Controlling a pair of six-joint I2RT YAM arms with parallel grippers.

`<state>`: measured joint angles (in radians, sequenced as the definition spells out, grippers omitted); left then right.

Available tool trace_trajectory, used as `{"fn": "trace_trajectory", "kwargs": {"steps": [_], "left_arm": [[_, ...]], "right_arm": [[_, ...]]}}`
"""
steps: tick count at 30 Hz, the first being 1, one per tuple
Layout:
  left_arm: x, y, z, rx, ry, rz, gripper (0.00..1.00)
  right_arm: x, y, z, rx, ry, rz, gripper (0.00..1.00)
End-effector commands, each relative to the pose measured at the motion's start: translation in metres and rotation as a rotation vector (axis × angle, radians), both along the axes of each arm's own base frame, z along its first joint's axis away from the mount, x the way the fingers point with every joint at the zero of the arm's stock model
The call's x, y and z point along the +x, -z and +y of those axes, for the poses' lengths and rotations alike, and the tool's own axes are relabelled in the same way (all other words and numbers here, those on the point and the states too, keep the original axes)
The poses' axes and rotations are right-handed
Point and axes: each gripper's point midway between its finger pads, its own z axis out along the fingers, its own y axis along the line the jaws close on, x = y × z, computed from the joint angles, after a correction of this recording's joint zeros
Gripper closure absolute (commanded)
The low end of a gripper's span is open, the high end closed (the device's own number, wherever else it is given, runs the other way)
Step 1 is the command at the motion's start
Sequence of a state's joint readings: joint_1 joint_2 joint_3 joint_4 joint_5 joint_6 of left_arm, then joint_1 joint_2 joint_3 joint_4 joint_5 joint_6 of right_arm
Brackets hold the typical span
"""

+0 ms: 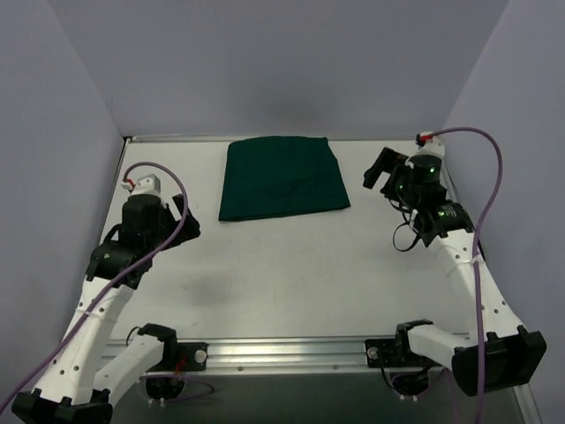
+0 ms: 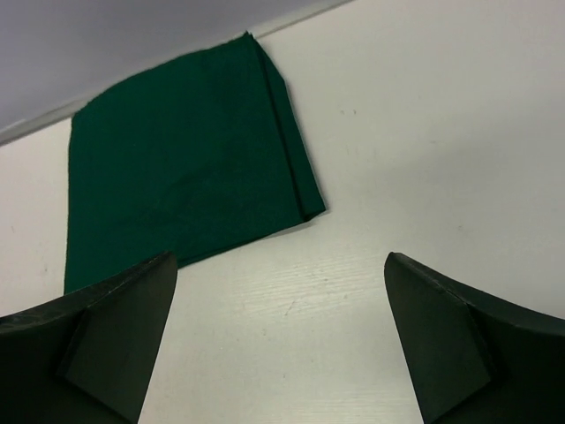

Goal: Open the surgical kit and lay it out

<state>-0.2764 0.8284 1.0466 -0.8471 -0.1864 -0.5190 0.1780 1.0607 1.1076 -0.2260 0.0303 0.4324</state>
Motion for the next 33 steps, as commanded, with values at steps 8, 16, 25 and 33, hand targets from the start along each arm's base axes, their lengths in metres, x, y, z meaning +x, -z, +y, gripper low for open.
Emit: {"fn": "trace_trajectory", "kwargs": {"steps": [8, 16, 25, 33], "left_arm": [[0.115, 0.052, -0.035, -0.082, -0.033, 0.025, 0.06], [0.183, 0.101, -0.04, -0.121, -0.095, 0.123, 0.06], [0.21, 0.152, -0.052, -0.141, -0.042, 0.233, 0.01], [0.219, 0.18, -0.061, -0.154, 0.012, 0.266, 0.17]], "right_arm": [[0.084, 0.121, 0.034, 0.039, -0.066, 0.178, 0.03], [0.124, 0.183, 0.053, 0.013, -0.153, 0.301, 0.07], [0.137, 0.226, 0.062, -0.003, -0.22, 0.368, 0.13], [0.134, 0.259, 0.067, -0.001, -0.254, 0.425, 0.26]]}}
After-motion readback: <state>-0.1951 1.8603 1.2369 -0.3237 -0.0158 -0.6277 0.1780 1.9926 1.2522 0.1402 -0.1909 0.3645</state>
